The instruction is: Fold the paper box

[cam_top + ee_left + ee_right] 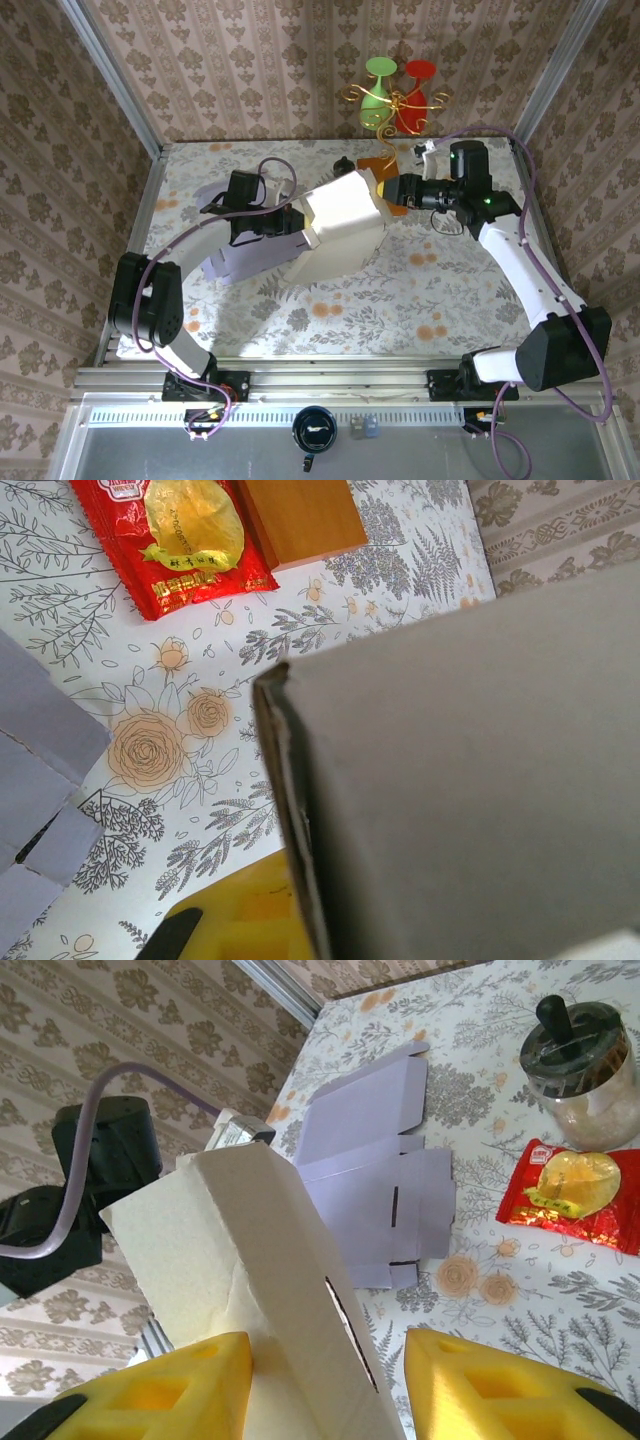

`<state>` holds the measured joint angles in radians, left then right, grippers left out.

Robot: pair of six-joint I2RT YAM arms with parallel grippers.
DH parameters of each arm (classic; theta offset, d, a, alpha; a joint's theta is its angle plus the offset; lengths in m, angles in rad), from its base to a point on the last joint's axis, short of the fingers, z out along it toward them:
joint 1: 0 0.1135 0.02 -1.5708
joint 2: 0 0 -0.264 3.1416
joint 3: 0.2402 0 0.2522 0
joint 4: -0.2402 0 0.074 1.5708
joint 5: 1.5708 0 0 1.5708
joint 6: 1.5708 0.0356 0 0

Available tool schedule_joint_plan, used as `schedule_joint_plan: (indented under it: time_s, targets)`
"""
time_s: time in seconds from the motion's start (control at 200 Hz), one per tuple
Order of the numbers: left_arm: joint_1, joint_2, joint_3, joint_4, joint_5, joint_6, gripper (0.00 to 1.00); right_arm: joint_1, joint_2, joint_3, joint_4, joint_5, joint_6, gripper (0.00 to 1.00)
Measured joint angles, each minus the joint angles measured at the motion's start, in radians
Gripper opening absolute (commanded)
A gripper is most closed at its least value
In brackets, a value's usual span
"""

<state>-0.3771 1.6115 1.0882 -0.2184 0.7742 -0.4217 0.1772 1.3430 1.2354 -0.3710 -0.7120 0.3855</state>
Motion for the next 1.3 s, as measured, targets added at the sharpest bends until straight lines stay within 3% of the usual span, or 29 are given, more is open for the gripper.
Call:
schedule_joint_plan:
  time_s: [0.985,1.3]
  targets:
    - [-0.003,0.0,0.004,-0.028,-0.002,0.012,0.0,0.132,0.025,0.1,-0.2,0.244,-0.208,0.53]
    - [-0.004,0.0,0.029,-0.062,-0.029,0.029,0.0,0.209,0.105,0.183,-0.284,0.453,-0.28,0.33]
